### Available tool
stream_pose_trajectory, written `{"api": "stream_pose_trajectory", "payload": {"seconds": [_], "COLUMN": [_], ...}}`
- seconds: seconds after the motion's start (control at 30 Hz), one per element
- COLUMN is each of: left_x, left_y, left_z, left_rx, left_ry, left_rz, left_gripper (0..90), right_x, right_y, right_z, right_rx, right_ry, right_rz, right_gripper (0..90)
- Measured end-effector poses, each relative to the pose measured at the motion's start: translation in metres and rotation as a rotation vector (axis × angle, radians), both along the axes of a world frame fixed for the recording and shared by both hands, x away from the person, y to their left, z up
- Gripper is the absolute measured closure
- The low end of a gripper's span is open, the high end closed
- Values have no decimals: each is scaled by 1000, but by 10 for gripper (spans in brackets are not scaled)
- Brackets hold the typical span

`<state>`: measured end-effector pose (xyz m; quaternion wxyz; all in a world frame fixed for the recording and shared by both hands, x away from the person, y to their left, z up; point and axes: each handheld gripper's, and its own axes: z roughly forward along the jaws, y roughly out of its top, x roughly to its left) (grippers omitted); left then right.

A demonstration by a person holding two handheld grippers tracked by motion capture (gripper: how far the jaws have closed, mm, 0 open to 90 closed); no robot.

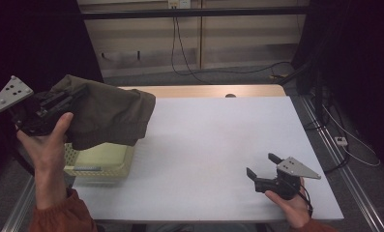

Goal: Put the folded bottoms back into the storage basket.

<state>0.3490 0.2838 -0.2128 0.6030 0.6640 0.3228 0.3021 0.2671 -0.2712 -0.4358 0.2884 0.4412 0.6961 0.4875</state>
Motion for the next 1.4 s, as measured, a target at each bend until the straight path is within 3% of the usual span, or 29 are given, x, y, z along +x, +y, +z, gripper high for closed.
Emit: {"api": "stream_pose_trajectory", "payload": {"seconds": [0.43,0.57,1.4], "left_x": [1,4,48], "left_y": [23,31,51], "left_z": [-2,-5,-52], "left_rx": [4,-1,22], "left_ry": [34,61,230], "left_rz": [44,57,107], "left_gripper": [861,861,861], "right_x": [0,0,0], "right_y": [0,0,1], "right_z": [0,0,0], "right_rx": [0,-1,-3], "right_ry": [0,-1,0], "right_rz": [1,1,5], "right_gripper": [70,70,70]}}
